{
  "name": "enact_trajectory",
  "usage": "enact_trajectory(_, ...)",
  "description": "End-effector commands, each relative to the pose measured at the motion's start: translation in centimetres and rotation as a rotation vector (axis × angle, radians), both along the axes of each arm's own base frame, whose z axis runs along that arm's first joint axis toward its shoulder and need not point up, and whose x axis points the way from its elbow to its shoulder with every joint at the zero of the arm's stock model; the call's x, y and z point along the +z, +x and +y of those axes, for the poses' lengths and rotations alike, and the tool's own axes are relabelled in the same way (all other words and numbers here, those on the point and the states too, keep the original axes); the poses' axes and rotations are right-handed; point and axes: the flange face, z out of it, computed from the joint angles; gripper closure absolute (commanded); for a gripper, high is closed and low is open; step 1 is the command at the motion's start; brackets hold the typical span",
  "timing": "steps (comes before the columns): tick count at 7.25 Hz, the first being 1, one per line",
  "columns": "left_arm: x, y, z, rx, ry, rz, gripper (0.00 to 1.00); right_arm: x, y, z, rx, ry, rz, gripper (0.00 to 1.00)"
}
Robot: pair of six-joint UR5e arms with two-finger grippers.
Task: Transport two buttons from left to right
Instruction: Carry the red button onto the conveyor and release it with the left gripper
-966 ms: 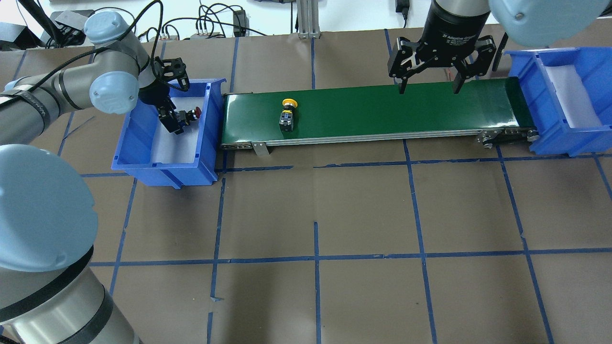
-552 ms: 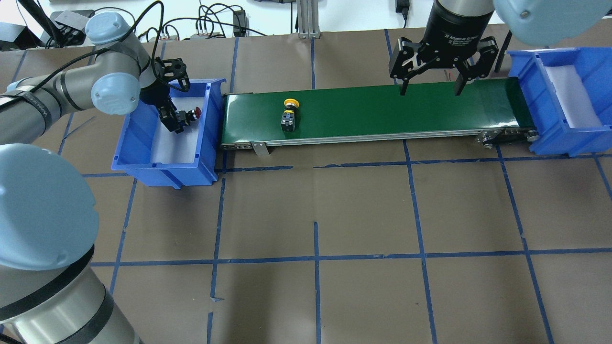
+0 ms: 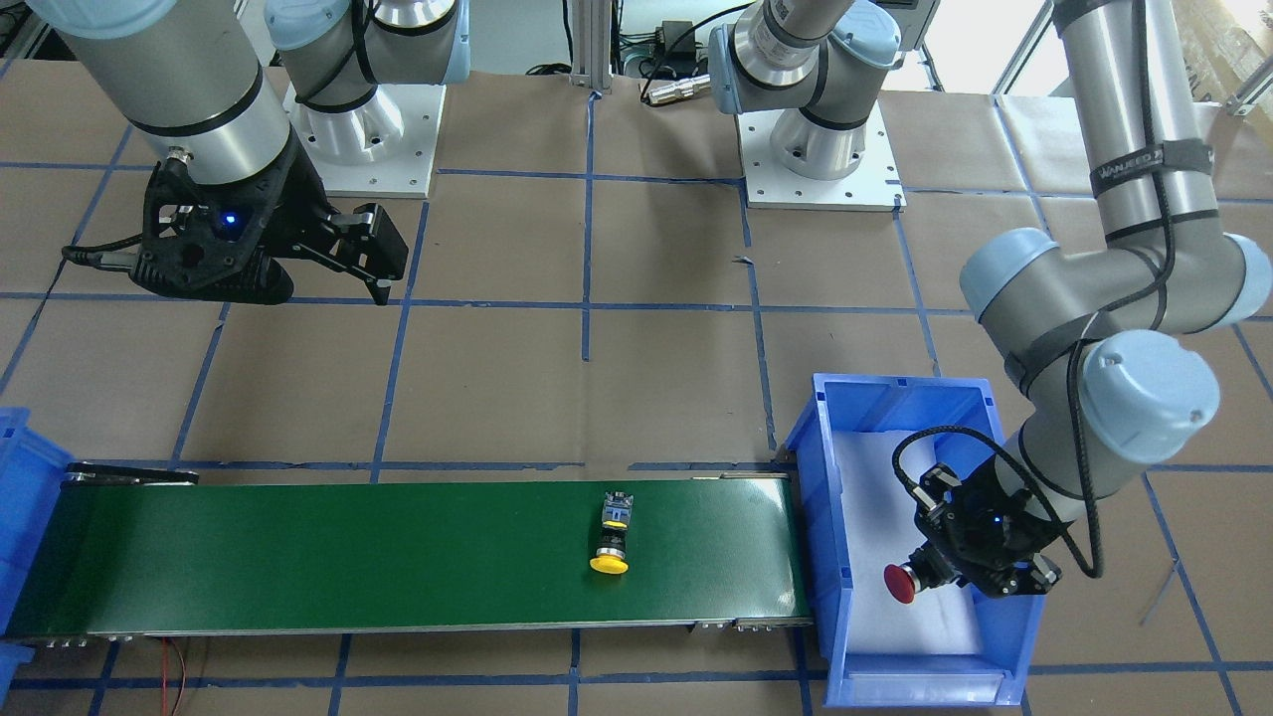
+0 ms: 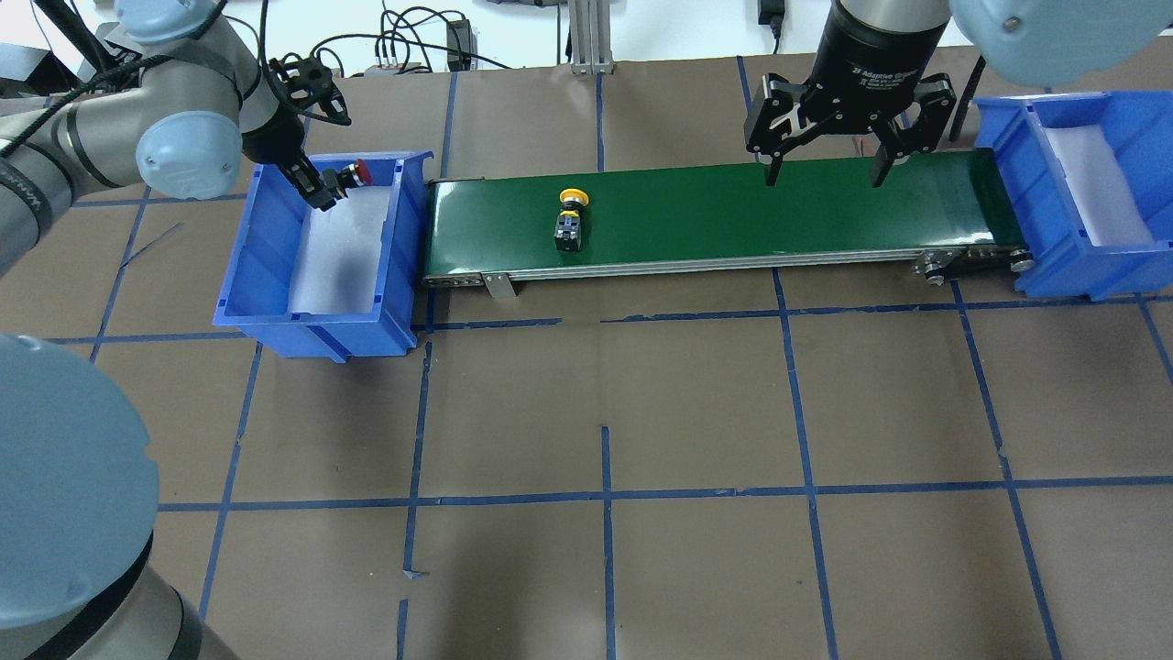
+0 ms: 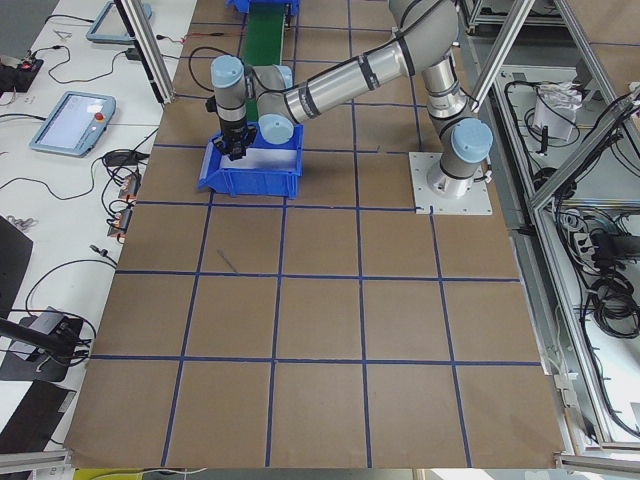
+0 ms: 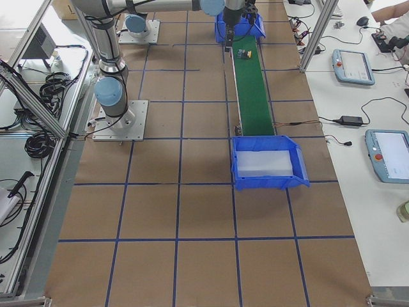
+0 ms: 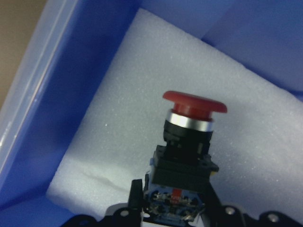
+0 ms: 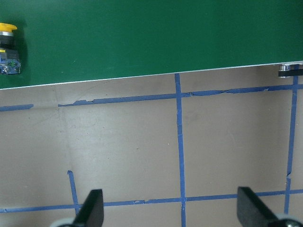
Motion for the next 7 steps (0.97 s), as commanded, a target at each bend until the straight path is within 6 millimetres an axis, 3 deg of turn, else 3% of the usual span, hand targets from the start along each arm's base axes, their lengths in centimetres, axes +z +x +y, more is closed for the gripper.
enact_trajectory(1, 5.7, -3.9, 2.2, 0.194, -0.069, -0.025, 0.81, 0.3, 0.0, -0.2, 0.003, -0.007, -0.012, 0.0)
enact_trajectory(2, 6.4, -7.5, 2.8, 0.244, -0.079, -0.031, 0.81, 0.1, 0.1, -0.1, -0.001, -0.006, -0.013, 0.0)
enact_trajectory(4, 5.6, -11.1, 3.2, 0.465, -0.07, 0.019, 0.8, -0.2, 0.0, -0.1, 0.004, -0.001, -0.013, 0.0)
enact_trajectory(5, 5.5, -14.0, 3.7, 0.526, -0.076, 0.038, 0.79, 0.0, 0.1, -0.1, 0.007, -0.004, -0.013, 0.0)
enact_trajectory(7, 3.1, -18.9, 4.5, 0.679, -0.066, 0.028, 0.8, -0.1, -0.1, 0.0, 0.002, -0.001, -0.013, 0.0)
